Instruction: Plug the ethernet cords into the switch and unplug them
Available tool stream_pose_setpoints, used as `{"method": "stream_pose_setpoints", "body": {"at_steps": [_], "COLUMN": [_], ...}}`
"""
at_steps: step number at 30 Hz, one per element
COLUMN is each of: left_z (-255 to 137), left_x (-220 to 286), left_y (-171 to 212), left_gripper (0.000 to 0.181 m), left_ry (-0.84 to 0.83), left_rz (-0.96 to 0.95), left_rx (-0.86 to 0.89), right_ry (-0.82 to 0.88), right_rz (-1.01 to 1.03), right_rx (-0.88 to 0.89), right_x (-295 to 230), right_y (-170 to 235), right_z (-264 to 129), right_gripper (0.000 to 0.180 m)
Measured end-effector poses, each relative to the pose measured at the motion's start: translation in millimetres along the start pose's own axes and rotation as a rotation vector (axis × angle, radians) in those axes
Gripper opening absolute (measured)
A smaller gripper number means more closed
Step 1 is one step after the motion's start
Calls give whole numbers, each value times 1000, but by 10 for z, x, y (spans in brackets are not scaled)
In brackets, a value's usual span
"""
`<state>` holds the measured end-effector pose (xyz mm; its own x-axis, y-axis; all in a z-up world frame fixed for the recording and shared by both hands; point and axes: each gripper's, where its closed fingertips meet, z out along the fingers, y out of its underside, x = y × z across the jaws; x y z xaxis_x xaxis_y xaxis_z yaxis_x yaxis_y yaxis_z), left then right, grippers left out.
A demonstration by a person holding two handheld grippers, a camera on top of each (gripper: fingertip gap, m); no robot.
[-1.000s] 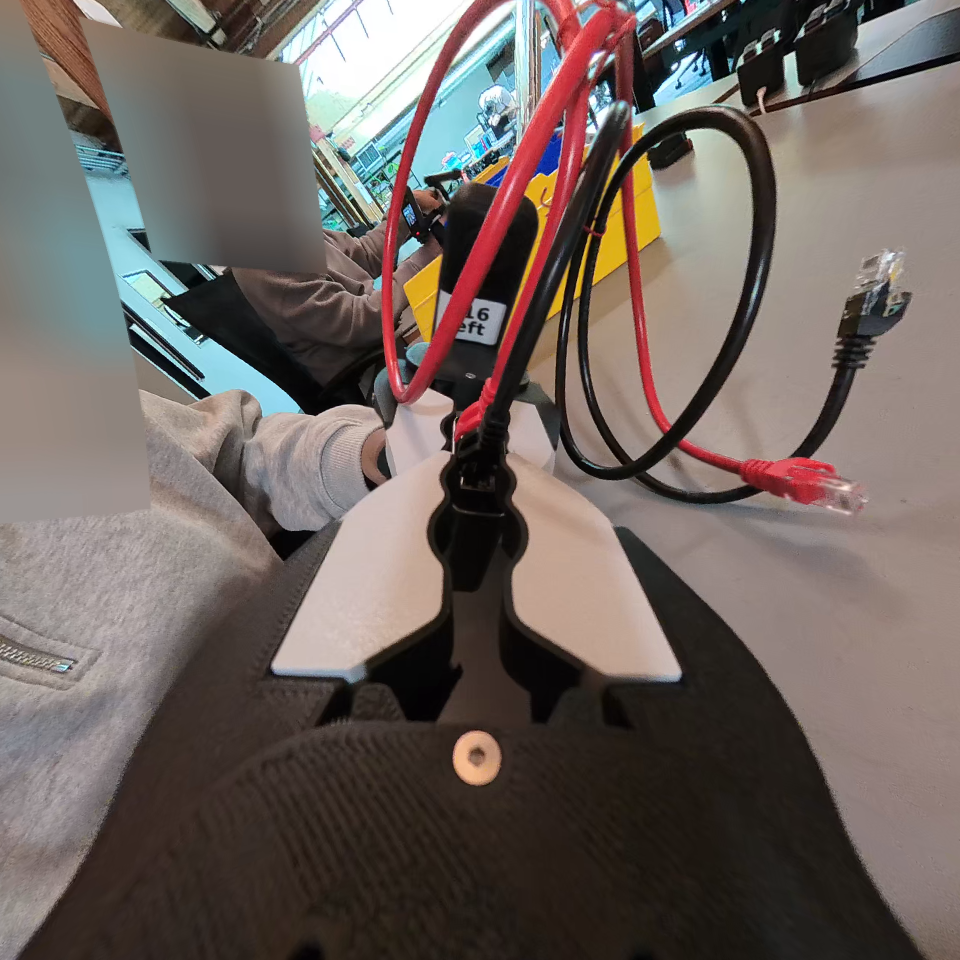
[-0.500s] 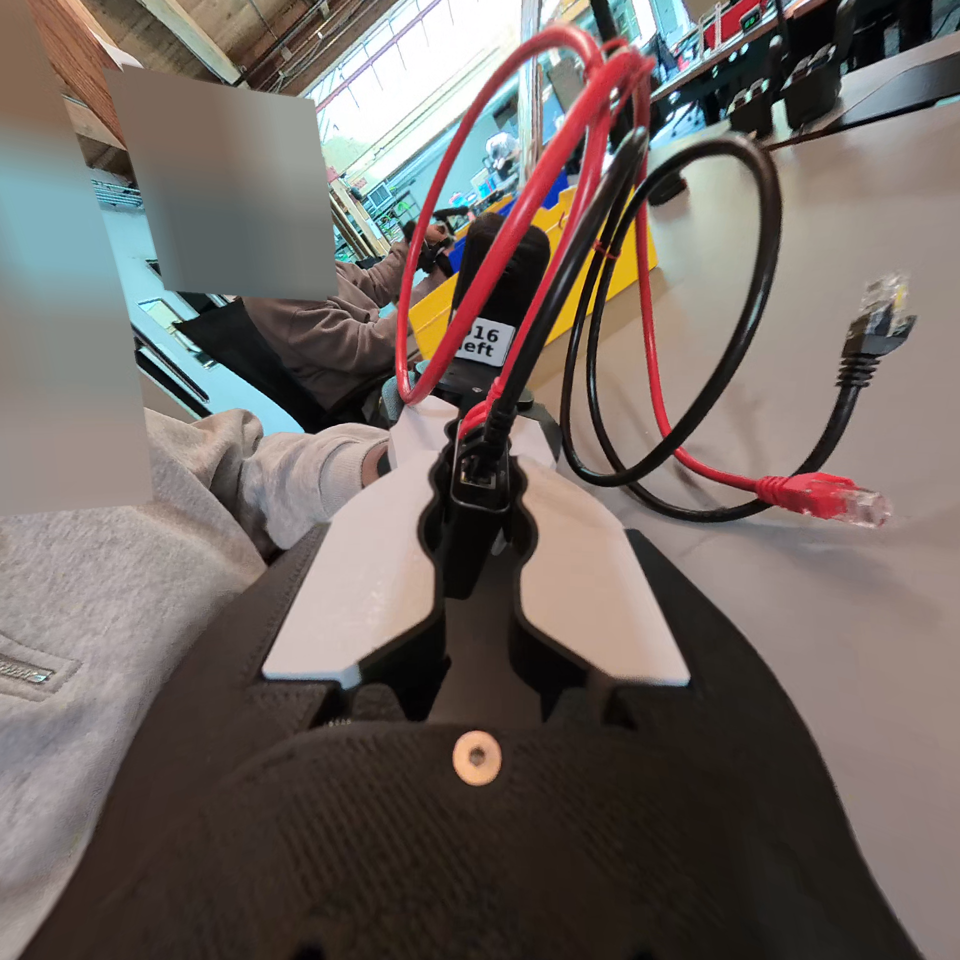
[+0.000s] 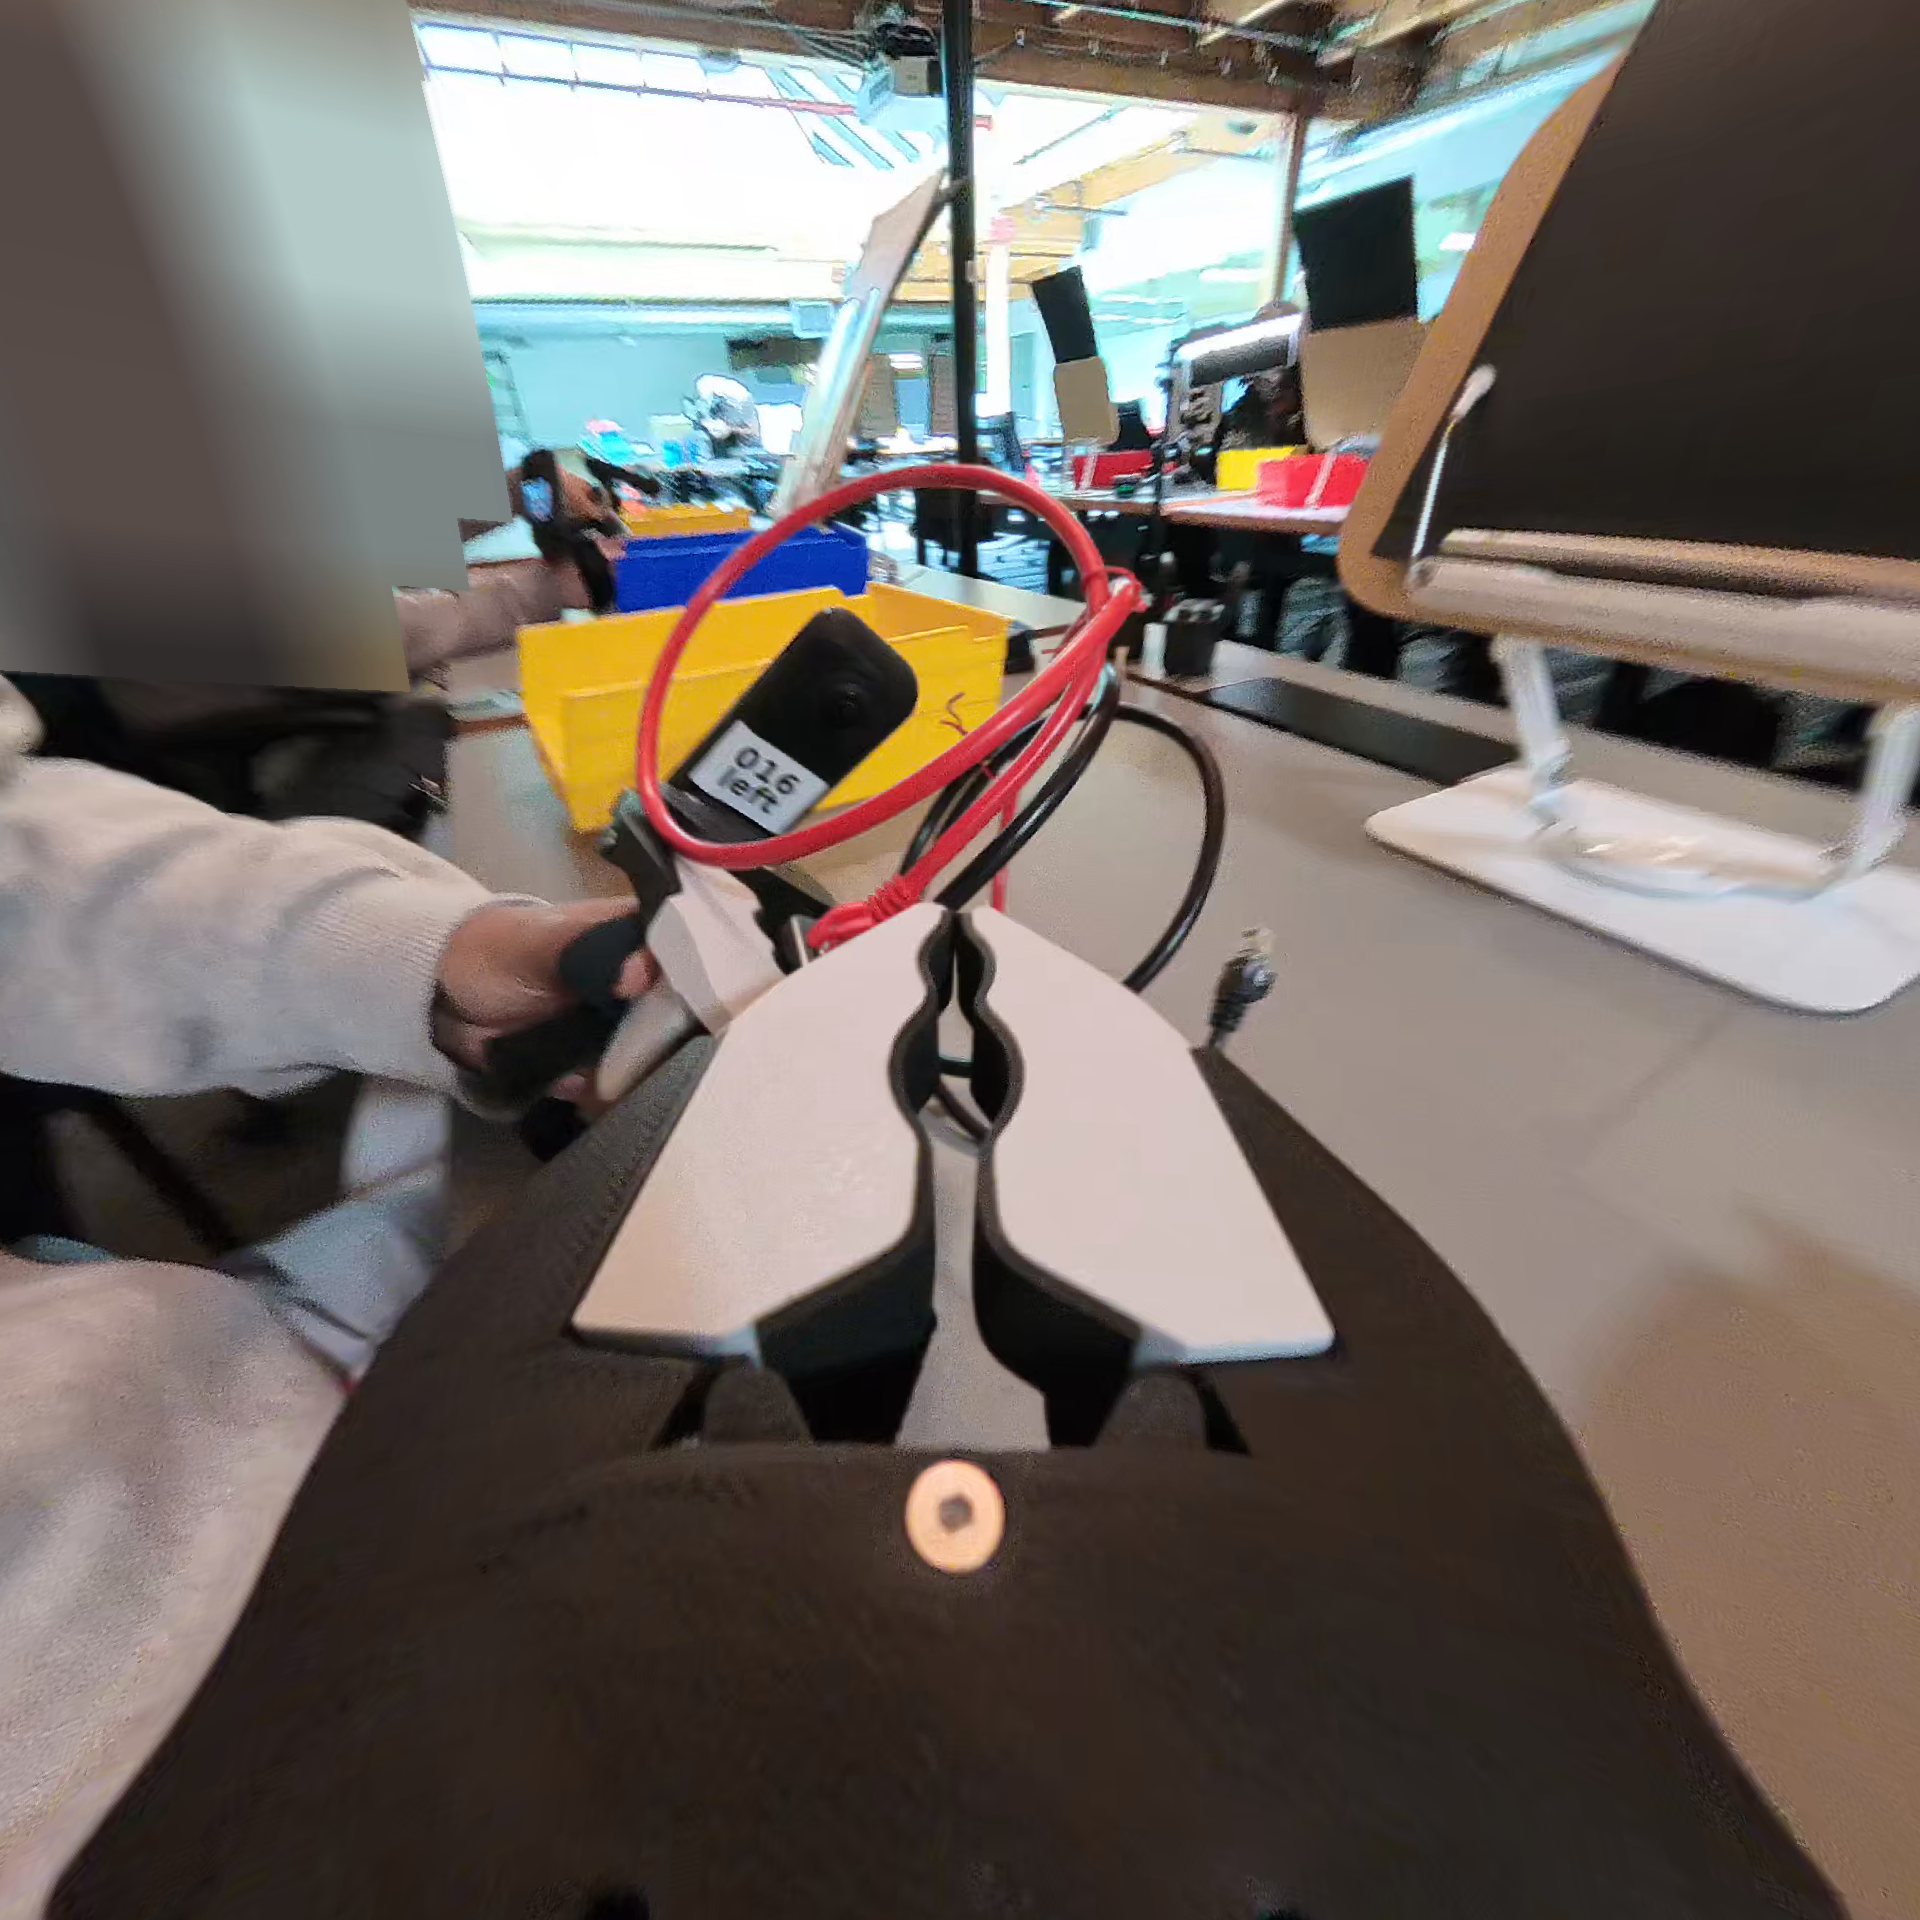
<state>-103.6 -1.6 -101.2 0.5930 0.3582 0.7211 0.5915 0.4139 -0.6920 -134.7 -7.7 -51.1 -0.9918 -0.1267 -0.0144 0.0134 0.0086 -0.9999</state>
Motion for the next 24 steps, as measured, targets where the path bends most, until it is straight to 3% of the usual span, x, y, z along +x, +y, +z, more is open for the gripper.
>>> {"method": "stream_pose_setpoints", "body": {"at_steps": [3, 9, 17, 24], "left_z": [-7, -34, -33, -12], "left_x": [-4, 43, 46, 74], "left_y": [-11, -70, -71, -37], "left_gripper": [26, 26, 28, 28], "left_ry": [-9, -24, -24, -40], "left_rz": [23, 115, 101, 151], "left_rx": [7, 20, 11, -14], "right_ry": [38, 44, 84, 35], "right_rz": [-116, -104, -125, 5], "right_rx": [-61, -103, -155, -123], "right_x": [-42, -69, -21, -68], "right_y": [69, 106, 252, 131], "right_z": [50, 66, 114, 75], "right_gripper": [0, 0, 0, 0]}}
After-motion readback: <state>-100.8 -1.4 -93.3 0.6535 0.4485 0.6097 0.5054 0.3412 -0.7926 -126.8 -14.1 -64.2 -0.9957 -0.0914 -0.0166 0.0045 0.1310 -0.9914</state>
